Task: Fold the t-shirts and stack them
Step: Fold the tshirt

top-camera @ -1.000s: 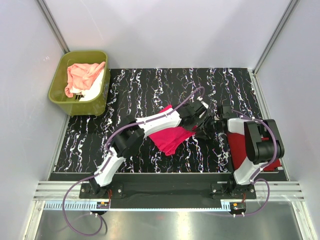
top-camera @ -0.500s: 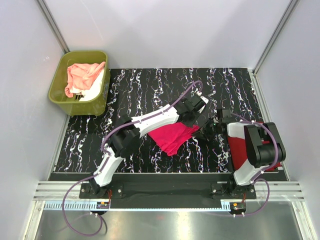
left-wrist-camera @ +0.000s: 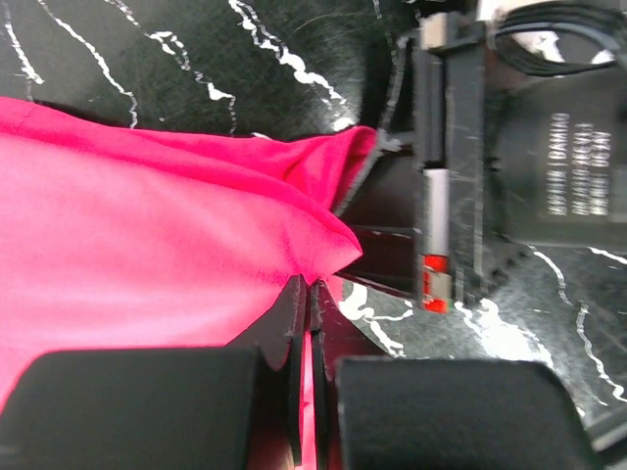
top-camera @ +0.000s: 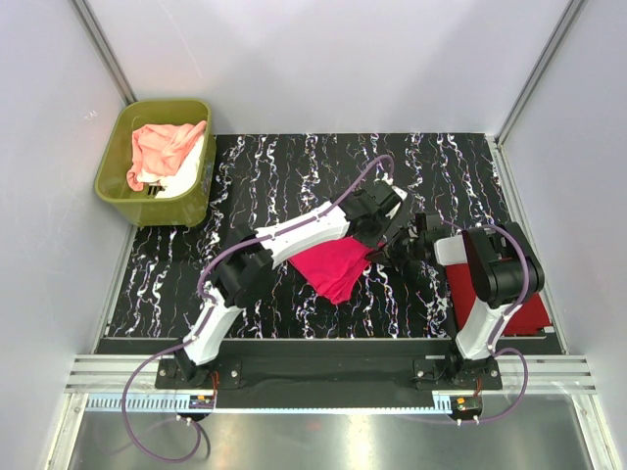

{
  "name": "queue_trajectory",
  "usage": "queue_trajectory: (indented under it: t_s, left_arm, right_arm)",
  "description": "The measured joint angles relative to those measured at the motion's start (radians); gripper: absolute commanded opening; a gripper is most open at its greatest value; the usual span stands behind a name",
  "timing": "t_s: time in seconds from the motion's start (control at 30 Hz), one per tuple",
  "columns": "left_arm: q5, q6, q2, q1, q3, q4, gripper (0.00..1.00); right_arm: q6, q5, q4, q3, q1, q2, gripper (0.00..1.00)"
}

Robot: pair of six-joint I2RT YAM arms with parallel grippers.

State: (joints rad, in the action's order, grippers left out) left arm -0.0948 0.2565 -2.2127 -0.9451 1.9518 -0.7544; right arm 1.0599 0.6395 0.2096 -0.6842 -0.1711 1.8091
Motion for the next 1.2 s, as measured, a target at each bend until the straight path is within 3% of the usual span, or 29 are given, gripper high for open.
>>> queue_trajectory:
  t_s: [0.37, 0.63, 0.7, 0.73, 0.83, 0.97, 1.03, 1.2]
  left_arm:
    - [0.074, 0.059, -0.016, 0.001, 0.064, -0.005, 0.0]
    - [0.111, 0.084, -0.064, 0.006, 0.077, 0.006, 0.02]
    - [0.124, 0.086, -0.073, 0.011, 0.077, 0.008, 0.06]
    - [0.133, 0.09, -0.076, 0.016, 0.077, 0.009, 0.18]
    - [0.179, 0.103, -0.077, 0.04, 0.075, 0.018, 0.39]
    - [0.253, 0.116, -0.065, 0.074, 0.051, 0.056, 0.55]
    - [0.287, 0.118, -0.033, 0.089, 0.014, 0.067, 0.52]
    - [0.349, 0.127, 0.146, 0.129, -0.12, 0.077, 0.33]
  right_arm:
    - [0.024, -0.008, 0.049, 0.021, 0.0, -0.004, 0.0]
    - [0.035, -0.04, -0.019, 0.05, 0.0, -0.059, 0.02]
    - [0.023, -0.056, -0.072, 0.046, 0.0, -0.081, 0.04]
    - [0.011, -0.07, -0.111, 0.039, 0.0, -0.096, 0.05]
    - [-0.036, -0.115, -0.246, 0.005, 0.0, -0.144, 0.09]
    - [-0.115, -0.154, -0.391, -0.064, 0.005, -0.193, 0.15]
    - [-0.158, -0.169, -0.458, -0.1, 0.011, -0.214, 0.2]
    - [-0.263, -0.186, -0.59, -0.158, 0.023, -0.266, 0.24]
